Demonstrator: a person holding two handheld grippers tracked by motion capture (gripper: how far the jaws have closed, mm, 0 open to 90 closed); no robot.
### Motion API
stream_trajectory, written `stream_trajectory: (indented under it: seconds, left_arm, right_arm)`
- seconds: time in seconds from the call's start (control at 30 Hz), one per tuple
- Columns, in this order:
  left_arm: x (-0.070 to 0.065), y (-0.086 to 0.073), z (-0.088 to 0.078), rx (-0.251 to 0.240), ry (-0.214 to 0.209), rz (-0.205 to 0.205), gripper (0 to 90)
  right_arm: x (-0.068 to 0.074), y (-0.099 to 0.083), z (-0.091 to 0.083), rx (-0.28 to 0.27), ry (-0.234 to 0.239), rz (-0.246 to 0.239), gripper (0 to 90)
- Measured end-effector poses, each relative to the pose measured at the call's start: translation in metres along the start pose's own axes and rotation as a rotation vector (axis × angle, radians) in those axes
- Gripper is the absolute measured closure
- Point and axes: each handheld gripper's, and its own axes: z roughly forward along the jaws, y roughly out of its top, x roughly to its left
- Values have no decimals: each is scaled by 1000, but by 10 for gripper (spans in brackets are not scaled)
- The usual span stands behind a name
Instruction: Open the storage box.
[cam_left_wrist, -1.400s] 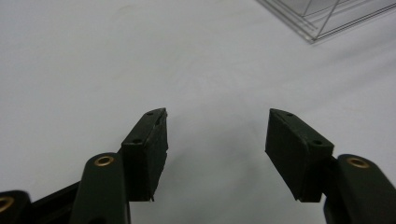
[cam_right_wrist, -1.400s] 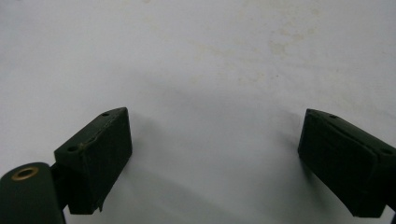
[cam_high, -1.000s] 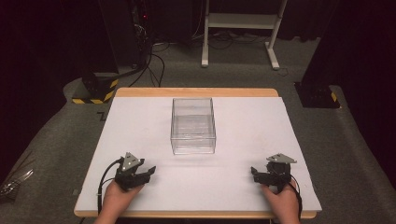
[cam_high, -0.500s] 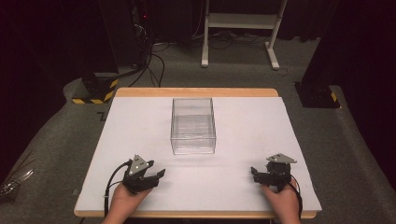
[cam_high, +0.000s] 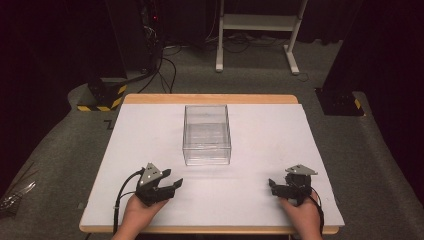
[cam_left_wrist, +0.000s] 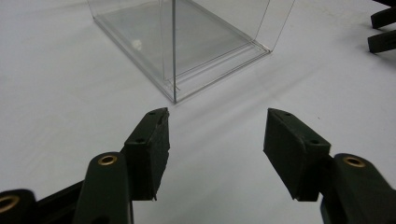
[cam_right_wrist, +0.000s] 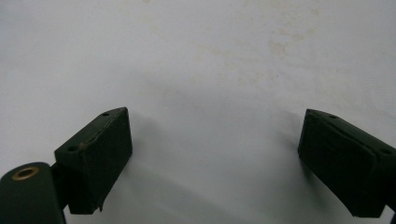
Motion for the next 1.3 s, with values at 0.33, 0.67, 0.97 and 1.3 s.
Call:
stream_trajectory:
  seconds: [0.33,0.67,0.97,1.3]
  left_arm:
    - [-8,18,16,-23,-29,20,412]
    - [-13,29,35,-27,-36,18,427]
    - [-15,38,49,-23,-36,19,406]
    - [-14,49,60,-42,-52,4,425]
  right_arm:
    - [0,0,0,-3,1,-2,99]
    - [0,0,0,-3,0,-3,99]
    - [1,0,0,-3,-2,-2,102]
    - [0,0,0,-3,-2,-2,102]
